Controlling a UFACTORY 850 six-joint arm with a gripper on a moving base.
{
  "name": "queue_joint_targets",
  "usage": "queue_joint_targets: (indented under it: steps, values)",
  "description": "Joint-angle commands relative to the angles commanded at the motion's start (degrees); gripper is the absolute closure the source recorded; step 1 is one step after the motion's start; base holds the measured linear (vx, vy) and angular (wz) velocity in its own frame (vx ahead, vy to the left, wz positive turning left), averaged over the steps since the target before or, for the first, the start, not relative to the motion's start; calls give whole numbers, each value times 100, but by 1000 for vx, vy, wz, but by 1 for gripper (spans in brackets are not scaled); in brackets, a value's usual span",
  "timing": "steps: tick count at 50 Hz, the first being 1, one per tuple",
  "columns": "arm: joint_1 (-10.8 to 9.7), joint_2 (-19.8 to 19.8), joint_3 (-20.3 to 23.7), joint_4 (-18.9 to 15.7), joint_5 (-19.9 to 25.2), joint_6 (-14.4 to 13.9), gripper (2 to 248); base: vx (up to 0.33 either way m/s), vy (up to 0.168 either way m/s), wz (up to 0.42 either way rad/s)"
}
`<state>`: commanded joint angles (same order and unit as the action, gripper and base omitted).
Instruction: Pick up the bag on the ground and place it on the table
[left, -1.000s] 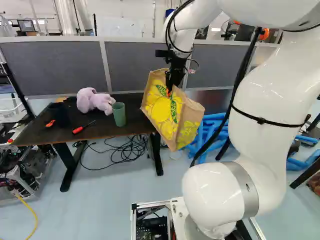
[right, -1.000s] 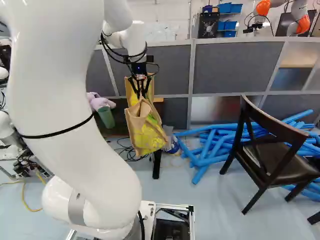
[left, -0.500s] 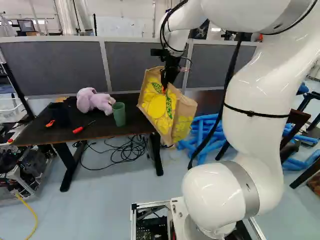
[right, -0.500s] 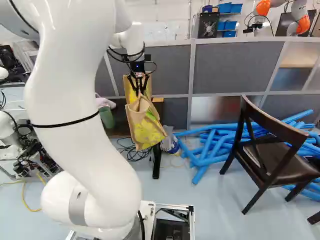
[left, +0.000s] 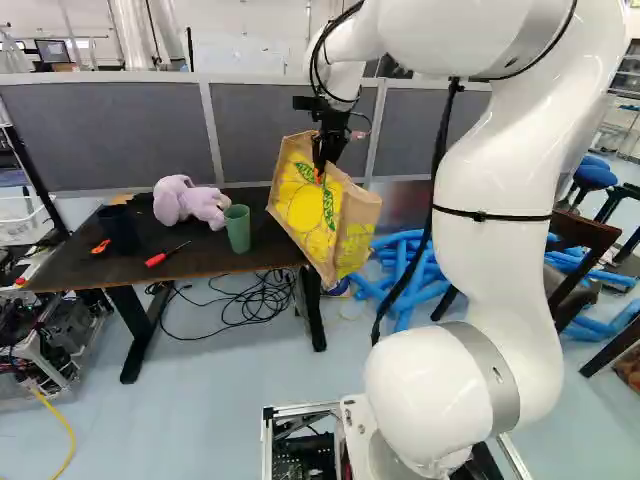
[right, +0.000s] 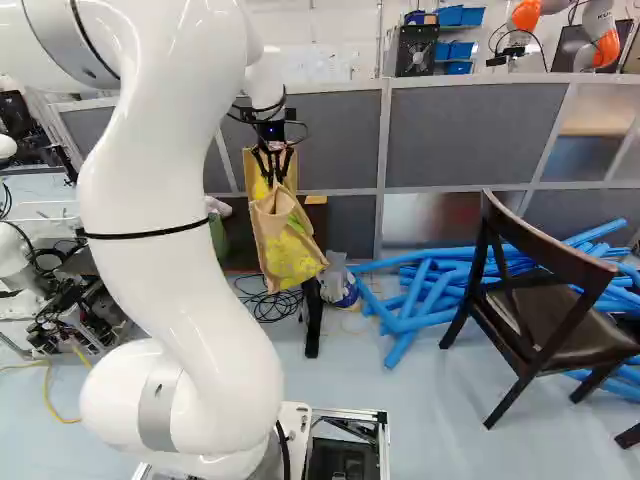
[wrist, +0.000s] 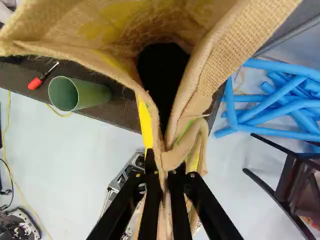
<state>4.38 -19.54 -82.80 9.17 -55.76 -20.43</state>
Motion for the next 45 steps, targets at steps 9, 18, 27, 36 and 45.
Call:
queue_joint_targets:
  steps: [9,18,27,36,45]
  values:
    - [54,-200,-259,1,-158,0,226,0,0,0]
    - [107,-399,-523,1,-300,0,226,0,0,0]
    - [156,-597,-790,1,-406,0,226,0,0,0]
    - [183,-792,-1059,1,-443,0,226,0,0,0]
    - [186,-993,-1340,1,-449,0,226,0,0,0]
